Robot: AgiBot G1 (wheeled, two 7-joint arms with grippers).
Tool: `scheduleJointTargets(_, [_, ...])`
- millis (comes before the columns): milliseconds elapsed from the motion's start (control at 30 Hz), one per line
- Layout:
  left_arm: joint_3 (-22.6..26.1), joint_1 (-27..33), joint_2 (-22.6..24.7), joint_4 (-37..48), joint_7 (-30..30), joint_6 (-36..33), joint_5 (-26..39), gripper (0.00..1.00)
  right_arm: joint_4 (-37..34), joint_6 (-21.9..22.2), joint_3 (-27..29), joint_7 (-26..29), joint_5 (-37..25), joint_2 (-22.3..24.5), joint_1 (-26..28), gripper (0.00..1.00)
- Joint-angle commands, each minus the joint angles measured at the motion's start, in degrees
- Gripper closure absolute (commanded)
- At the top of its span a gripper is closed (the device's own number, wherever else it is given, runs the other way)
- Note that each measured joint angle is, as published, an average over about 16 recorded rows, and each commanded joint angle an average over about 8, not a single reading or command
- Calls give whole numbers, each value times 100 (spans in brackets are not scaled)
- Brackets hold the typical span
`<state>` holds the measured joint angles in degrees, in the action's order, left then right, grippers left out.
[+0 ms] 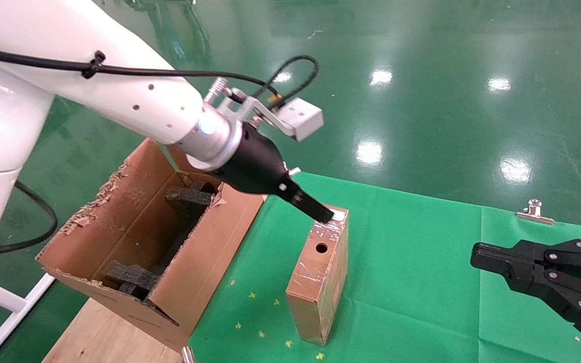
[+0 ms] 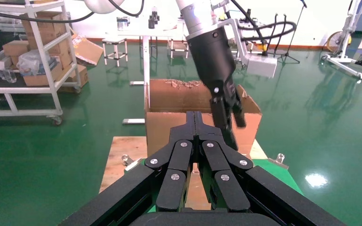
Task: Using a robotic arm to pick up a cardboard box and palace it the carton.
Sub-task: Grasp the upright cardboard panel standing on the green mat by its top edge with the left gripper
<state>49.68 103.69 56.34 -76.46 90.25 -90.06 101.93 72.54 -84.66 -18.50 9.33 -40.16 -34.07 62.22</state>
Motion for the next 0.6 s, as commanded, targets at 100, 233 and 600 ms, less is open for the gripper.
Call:
scheduleJointTargets(100, [308, 104, 98, -1, 553, 8, -284, 0, 0, 0, 0, 0, 0, 0, 0, 100])
scheduleJointTargets(233, [608, 182, 180, -15, 810, 29, -374, 0, 0, 0, -1, 0, 1, 0, 0, 100])
scheduleJointTargets(600, [1393, 318, 367, -54, 1074, 96, -395, 0, 0, 1, -2, -1, 2, 1, 1, 100])
